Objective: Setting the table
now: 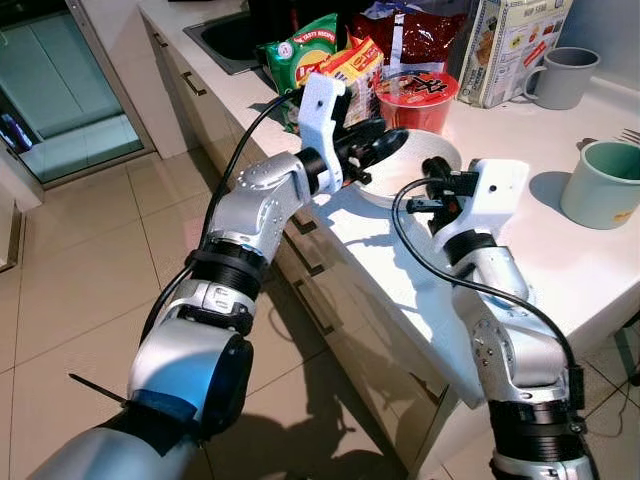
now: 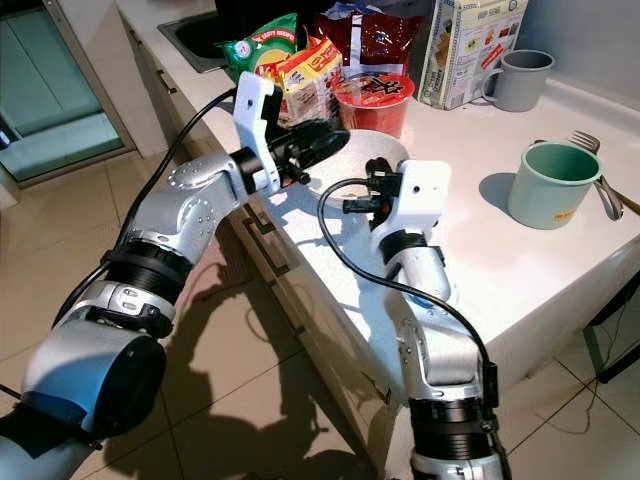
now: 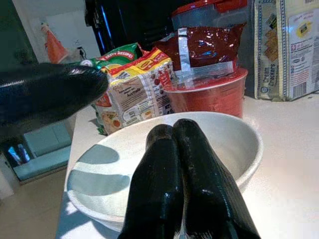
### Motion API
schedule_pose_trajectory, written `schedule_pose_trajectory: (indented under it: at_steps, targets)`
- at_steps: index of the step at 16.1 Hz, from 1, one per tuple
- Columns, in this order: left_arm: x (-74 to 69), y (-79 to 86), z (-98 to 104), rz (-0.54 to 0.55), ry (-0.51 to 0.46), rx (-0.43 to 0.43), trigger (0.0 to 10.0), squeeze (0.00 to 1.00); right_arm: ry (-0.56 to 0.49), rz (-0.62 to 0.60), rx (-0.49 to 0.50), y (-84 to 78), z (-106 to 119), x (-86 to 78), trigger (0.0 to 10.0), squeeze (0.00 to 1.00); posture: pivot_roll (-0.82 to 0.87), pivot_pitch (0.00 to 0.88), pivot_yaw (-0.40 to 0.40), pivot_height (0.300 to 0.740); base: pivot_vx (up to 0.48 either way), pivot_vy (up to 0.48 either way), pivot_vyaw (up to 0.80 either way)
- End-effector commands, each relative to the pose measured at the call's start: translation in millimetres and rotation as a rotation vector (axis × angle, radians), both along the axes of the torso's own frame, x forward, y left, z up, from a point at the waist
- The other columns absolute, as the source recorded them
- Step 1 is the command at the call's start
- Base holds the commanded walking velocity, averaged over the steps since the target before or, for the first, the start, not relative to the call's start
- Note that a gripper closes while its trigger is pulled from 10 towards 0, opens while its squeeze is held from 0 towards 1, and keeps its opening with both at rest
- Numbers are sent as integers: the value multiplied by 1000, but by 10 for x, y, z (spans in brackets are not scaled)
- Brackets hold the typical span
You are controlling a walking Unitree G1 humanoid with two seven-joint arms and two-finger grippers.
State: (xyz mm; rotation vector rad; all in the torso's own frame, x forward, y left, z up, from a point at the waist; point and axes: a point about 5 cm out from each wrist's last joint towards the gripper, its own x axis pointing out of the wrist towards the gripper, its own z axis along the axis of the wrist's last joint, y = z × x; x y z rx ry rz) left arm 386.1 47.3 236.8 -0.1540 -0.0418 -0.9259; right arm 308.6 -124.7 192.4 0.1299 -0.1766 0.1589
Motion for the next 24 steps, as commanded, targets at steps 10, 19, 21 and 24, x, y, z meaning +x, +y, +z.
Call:
schedule_pose_trajectory:
  at_steps: [10,19,21,24]
  targets:
    - [16,46,-18,19,-6,31,10000,0,-36,28,-37,93,93,16,10000,522,-37,0,134,740,0,0,0]
    - [22,46,-21,21,-7,34,10000,0,-47,19,-66,97,89,17,10000,263,-38,0,131,740,0,0,0]
    - [20,39,-27,16,-5,35,10000,0,-52,26,-73,100,97,18,10000,0,-40,0,132,740,0,0,0]
    - [22,38,-35,16,-2,38,10000,0,-73,35,-99,116,123,7,10000,0,-42,0,131,740,0,0,0]
